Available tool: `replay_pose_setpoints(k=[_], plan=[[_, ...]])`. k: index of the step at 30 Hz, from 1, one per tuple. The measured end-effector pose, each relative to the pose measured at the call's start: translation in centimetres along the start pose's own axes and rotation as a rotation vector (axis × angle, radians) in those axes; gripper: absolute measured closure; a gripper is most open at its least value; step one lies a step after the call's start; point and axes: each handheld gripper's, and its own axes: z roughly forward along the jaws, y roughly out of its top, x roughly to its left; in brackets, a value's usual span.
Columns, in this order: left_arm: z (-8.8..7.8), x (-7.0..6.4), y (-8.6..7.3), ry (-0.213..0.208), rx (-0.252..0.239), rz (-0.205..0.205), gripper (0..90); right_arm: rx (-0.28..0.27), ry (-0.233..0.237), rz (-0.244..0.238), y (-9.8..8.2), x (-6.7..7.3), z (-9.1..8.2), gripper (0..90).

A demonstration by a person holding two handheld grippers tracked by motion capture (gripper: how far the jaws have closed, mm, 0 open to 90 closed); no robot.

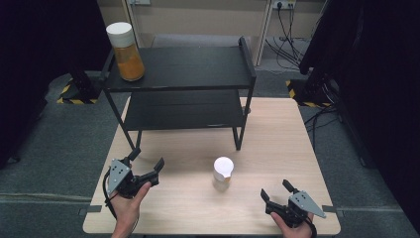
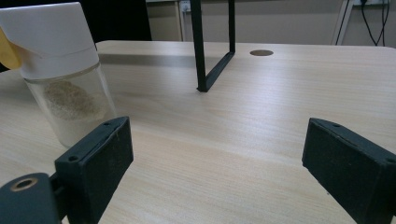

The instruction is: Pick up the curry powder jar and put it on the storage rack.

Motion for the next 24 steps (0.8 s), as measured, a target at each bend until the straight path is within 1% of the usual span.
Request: replay_pose_setpoints(k=[4, 9, 12, 16, 19, 24], plan=[[0.2, 0.3, -0.7, -0.003, 0.019, -0.008, 7.5, 0.000, 0.000, -0.001, 0.0, 0.0, 0.0, 9.0], [0.5, 1.1, -1.6, -0.028, 0.064, -0.012, 7.6, 0.001, -0.001, -0.001, 0.0, 0.0, 0.0, 9.0], [0.6, 1.6, -2.4, -0.033, 0.088, -0.016, 7.6, 0.000, -0.002, -0.002, 0.0, 0.1, 0.0, 9.0], [0.7, 2.1, -3.3, -0.028, 0.109, -0.028, 7.6, 0.002, -0.004, -0.004, 0.0, 0.1, 0.0, 9.0], [0.7, 2.5, -3.7, -0.022, 0.127, -0.037, 7.6, 0.002, -0.005, -0.006, 0.0, 0.1, 0.0, 9.0], [0.9, 2.8, -4.1, -0.012, 0.142, -0.036, 7.6, 0.001, -0.005, -0.007, 0.0, 0.2, 0.0, 9.0]])
